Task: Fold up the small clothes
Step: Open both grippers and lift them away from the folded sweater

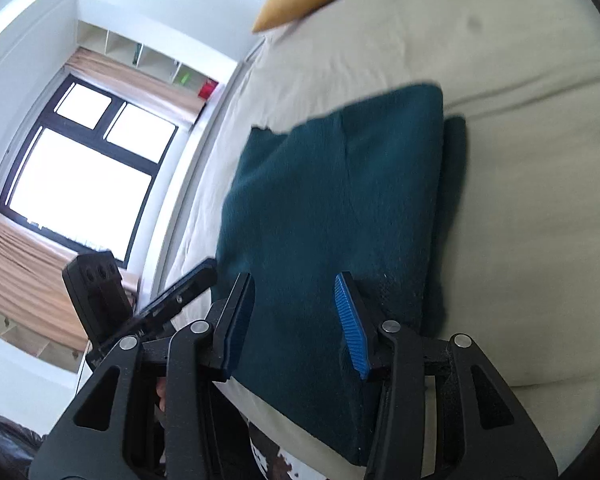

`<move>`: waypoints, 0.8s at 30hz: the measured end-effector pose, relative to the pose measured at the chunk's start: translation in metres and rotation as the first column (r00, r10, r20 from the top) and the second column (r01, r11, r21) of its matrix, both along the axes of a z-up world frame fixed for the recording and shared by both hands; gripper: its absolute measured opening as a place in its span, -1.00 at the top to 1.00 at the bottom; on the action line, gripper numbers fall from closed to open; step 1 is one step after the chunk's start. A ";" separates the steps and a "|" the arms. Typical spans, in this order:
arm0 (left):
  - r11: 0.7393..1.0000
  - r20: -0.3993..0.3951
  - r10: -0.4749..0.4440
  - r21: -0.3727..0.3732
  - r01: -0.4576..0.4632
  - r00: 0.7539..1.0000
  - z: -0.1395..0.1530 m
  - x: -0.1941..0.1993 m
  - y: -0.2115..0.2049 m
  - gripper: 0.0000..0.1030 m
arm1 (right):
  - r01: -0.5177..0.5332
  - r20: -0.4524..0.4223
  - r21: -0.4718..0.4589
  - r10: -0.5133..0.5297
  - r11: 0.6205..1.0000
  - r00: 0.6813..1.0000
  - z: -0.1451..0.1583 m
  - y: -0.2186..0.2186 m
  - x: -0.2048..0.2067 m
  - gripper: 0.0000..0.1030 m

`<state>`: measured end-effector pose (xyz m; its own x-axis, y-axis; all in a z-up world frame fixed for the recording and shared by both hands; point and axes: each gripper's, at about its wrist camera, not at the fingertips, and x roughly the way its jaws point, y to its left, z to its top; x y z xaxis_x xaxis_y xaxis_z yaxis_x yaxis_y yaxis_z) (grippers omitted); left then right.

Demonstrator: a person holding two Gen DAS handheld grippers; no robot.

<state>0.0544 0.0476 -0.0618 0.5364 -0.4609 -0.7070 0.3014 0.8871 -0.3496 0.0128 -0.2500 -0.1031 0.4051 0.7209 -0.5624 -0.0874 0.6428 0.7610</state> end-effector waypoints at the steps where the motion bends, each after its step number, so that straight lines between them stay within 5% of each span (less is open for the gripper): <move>1: 1.000 0.001 -0.002 -0.013 0.002 1.000 -0.003 0.002 0.002 -0.13 | -0.004 -0.014 0.010 0.004 1.000 1.000 -0.011 -0.001 -0.001 0.31; 5: 0.999 -0.001 -0.004 -0.043 0.004 1.000 -0.005 0.001 0.008 -0.13 | 0.072 -0.048 0.122 -0.067 0.990 0.997 -0.032 -0.030 -0.002 0.69; 13: 0.999 0.013 0.013 -0.043 -0.012 1.000 0.001 -0.006 0.010 -0.13 | -0.053 0.050 0.075 0.050 0.996 0.998 0.019 -0.019 -0.041 0.55; 16: 1.000 0.020 0.011 -0.027 -0.011 1.000 0.001 -0.007 0.009 -0.13 | -0.022 -0.051 -0.008 0.021 1.000 0.998 -0.006 -0.022 -0.047 0.53; 19: 1.000 0.036 0.019 -0.021 -0.019 0.999 0.005 -0.011 0.011 -0.14 | 0.054 -0.120 0.070 -0.045 0.996 0.992 -0.028 -0.044 -0.052 0.59; 22: 0.998 0.114 0.059 0.018 -0.062 0.992 0.022 -0.020 0.018 -0.17 | 0.097 -0.076 -0.036 -0.099 0.995 0.992 -0.013 -0.055 -0.066 0.49; 24: 0.992 0.210 0.094 0.069 -0.110 0.973 0.040 -0.030 0.019 -0.51 | 0.160 -0.031 -0.145 -0.166 0.977 0.986 0.005 -0.065 -0.070 0.49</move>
<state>0.0243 0.0666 -0.0219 0.7156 -0.3431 -0.6084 0.2661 0.9393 -0.2167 -0.0570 -0.3155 -0.0977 0.4838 0.5593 -0.6731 0.0578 0.7470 0.6623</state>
